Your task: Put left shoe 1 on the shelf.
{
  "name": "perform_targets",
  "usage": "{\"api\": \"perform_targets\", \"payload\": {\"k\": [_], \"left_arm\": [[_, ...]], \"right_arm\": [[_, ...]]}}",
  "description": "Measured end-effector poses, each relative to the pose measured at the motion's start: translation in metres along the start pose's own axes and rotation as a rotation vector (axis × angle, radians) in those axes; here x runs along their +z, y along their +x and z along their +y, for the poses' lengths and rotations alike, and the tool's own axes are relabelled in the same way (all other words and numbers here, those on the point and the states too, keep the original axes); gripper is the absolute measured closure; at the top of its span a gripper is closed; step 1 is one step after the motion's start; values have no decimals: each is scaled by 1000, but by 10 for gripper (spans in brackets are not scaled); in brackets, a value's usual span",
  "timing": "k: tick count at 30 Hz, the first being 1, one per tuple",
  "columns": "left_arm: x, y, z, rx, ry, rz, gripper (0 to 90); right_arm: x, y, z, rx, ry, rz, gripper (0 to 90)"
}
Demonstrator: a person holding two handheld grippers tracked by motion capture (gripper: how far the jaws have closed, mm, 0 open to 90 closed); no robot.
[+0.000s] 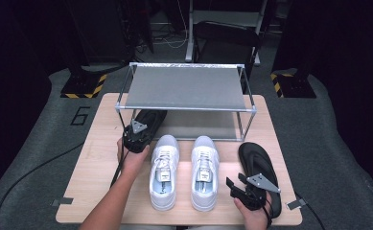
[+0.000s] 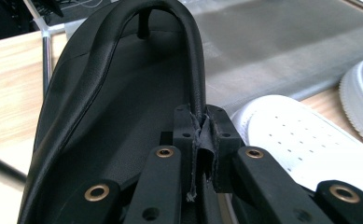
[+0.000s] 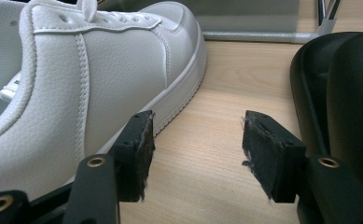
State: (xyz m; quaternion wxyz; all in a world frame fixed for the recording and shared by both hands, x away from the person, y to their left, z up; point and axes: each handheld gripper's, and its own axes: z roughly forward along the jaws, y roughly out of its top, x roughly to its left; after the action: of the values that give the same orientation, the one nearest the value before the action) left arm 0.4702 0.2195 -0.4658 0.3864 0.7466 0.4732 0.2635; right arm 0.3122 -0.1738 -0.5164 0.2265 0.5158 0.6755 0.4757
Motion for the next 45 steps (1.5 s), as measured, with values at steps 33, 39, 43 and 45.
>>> {"api": "perform_targets", "payload": {"k": [33,39,43,45], "left_arm": [[59,12,11,-6,52,78,837],[65,13,12,-21,48,90,837],[67,14,16,-13,50,99,837],[69,13,20,-23,40,97,837]], "right_arm": [[-4,-5,-1,-3,-16,-3,431],[-4,-5,-1,-7,-13,-1,430],[-4,-5,-2,-3,-11,-2,430],[-4,-5,-2,1,-8,-4,430]]}}
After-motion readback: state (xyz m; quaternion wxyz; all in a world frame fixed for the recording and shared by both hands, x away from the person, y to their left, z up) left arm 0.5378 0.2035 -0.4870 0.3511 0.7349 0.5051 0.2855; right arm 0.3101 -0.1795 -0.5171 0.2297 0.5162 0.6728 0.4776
